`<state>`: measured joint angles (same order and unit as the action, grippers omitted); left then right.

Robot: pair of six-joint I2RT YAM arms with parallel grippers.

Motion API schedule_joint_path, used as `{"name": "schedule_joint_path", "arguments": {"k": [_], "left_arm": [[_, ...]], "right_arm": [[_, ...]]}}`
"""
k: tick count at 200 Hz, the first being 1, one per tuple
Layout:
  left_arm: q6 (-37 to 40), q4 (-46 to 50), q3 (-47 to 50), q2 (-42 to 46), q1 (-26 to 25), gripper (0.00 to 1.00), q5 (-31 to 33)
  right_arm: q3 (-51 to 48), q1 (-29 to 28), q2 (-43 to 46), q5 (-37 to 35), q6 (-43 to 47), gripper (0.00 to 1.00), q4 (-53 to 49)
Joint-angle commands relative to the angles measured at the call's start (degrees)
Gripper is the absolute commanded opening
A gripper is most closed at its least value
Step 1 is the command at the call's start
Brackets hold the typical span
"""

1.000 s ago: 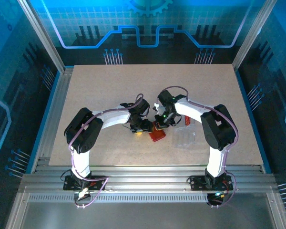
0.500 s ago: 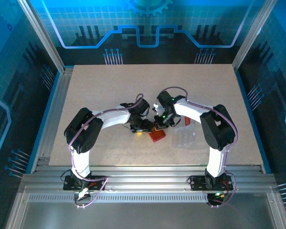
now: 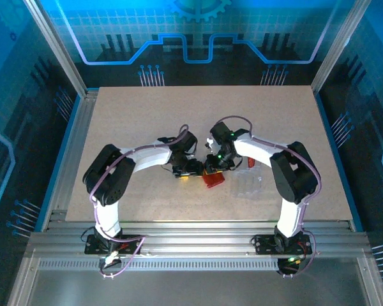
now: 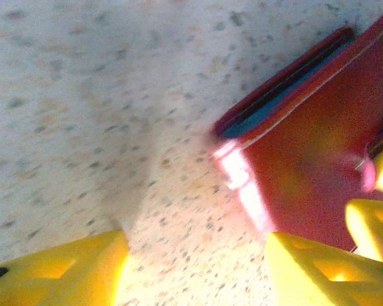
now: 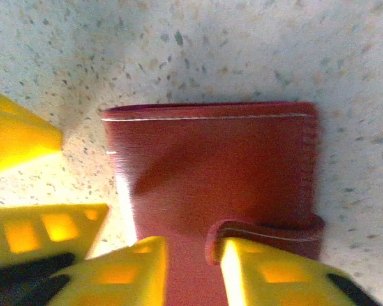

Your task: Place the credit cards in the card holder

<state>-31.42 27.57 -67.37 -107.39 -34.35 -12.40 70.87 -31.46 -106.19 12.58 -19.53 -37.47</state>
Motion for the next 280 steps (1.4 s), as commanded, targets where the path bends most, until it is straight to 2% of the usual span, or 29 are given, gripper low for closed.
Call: {"name": "schedule_joint_path", "arguments": {"k": [1,13,38,53,60,62,77,105,125,138,152,164,179,198,222,247,280], "left_arm": [[0.6,-1.3,1.6,7.9,3.9,0.76,0.3],[1.1,-0.4,2.4,12.9,6.3,0.98,2.3],[1.3,-0.8,5.0,23.1,11.7,0.99,6.5],[1.0,-1.9,7.2,28.6,14.8,0.99,10.8],[1.2,-2.7,8.4,31.0,15.9,0.99,12.9],[1.3,-2.8,8.7,31.6,16.1,0.99,13.7],[2.0,-3.8,10.9,35.6,17.0,0.99,20.8],[3.6,-7.2,16.1,40.1,17.4,0.99,34.3],[5.3,-13.1,21.1,42.6,17.6,0.99,44.6],[9.6,-23.0,27.1,44.3,17.6,0.99,47.7],[12.1,-30.8,31.4,44.8,17.6,0.99,50.5],[15.4,-35.3,33.2,44.2,17.7,0.99,50.8],[18.3,-37.8,33.5,41.8,17.8,0.99,54.1],[23.5,-42.0,33.2,37.0,17.9,0.99,57.5],[29.8,-52.9,36.1,31.2,18.9,0.99,57.6],[31.5,-60.3,38.1,26.3,20.8,0.99,55.4],[35.5,-71.5,41.0,22.7,22.6,0.99,49.7]], "right_arm": [[4.9,-1.4,3.5,0.9,-0.5,0.44,1.6],[8.1,-1.4,4.6,-0.1,-0.8,0.48,2.3],[11.9,-1.4,8.7,-3.0,-0.7,0.59,4.5],[12.3,-1.1,12.8,-8.8,0.0,0.8,4.8],[11.4,-0.7,15.3,-12.2,0.1,0.98,5.2],[11.1,-0.4,16.1,-12.9,0.1,1.0,5.4],[8.0,1.9,21.4,-18.8,0.9,1.0,6.3],[0.6,3.4,30.5,-45.2,1.8,1.0,5.1],[-8.1,7.6,36.9,-56.0,1.4,1.0,9.0],[-14.9,12.7,41.3,-53.8,3.4,1.0,14.6],[-22.9,19.3,45.8,-46.6,3.7,1.0,21.9],[-30.9,23.2,48.4,-41.5,5.8,1.0,32.2],[-40.9,24.6,49.3,-40.2,9.1,1.0,47.7],[-48.5,24.9,48.0,-36.6,12.9,1.0,61.0],[-50.3,25.1,45.2,-37.2,14.3,1.0,65.7],[-50.5,25.5,40.0,-37.1,16.0,1.0,70.6],[-51.4,26.6,33.3,-35.1,15.5,1.0,77.4]]}}
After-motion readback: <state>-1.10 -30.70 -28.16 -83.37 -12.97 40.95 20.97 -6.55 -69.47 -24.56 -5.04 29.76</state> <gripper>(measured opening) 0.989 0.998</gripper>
